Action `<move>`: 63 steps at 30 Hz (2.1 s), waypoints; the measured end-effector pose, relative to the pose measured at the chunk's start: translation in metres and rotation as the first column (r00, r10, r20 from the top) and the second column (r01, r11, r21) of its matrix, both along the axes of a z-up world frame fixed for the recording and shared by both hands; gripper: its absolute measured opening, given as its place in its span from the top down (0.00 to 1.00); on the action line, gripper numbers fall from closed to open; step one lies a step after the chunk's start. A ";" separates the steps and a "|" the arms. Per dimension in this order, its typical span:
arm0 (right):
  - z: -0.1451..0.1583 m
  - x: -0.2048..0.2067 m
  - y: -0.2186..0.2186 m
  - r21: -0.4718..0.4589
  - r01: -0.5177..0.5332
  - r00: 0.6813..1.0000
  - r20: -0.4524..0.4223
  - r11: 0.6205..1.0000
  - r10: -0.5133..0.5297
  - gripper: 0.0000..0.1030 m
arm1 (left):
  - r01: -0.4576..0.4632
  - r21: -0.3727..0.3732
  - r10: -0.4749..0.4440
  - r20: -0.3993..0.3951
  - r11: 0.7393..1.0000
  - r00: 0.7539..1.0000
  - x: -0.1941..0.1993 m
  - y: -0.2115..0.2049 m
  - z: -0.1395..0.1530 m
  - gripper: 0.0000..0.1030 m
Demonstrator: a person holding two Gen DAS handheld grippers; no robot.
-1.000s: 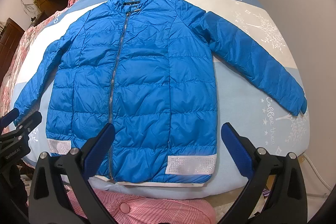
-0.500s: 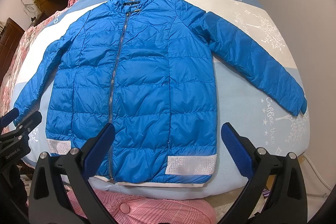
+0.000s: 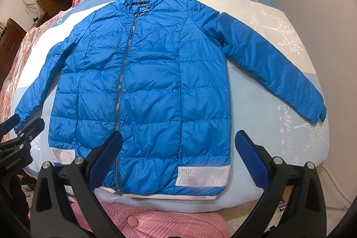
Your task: Fold large clothes
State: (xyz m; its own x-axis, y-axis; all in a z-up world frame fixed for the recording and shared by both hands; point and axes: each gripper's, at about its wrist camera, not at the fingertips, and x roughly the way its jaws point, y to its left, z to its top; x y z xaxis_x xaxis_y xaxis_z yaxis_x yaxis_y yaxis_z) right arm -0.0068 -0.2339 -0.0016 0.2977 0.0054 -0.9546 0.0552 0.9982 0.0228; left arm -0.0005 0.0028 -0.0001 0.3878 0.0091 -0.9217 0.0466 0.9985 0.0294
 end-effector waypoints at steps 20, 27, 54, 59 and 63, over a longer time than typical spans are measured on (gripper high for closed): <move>-0.004 0.005 -0.089 0.044 0.149 0.985 0.086 0.988 -0.152 0.03 | 0.052 0.035 -0.053 0.031 0.998 0.998 0.018 -0.033 0.007 0.04; -0.006 0.001 -0.206 -0.013 0.290 0.950 0.121 0.957 -0.286 0.03 | 0.107 0.037 -0.109 0.056 0.994 0.992 0.044 -0.087 0.010 0.04; -0.166 0.009 -0.505 0.270 0.493 0.869 -0.194 0.827 -0.455 0.04 | 0.231 -0.150 -0.233 0.007 0.961 0.972 0.190 -0.378 -0.098 0.04; -0.162 0.018 -0.498 0.279 0.448 0.894 -0.156 0.849 -0.420 0.55 | 0.229 -0.138 -0.233 -0.017 0.964 0.972 0.196 -0.381 -0.117 0.04; -0.146 0.022 -0.493 0.399 0.420 0.907 -0.144 0.815 -0.397 0.75 | 0.226 -0.160 -0.233 -0.029 0.961 0.972 0.196 -0.372 -0.120 0.04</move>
State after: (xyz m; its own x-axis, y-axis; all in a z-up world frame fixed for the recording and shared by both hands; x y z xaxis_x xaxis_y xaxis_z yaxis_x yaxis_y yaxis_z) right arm 0.0156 -0.7273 -0.1474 0.3110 0.2896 -0.9052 0.4685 0.7820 0.4111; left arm 0.1956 -0.3689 -0.1198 0.3186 -0.2192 -0.9222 0.2726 0.9530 -0.1323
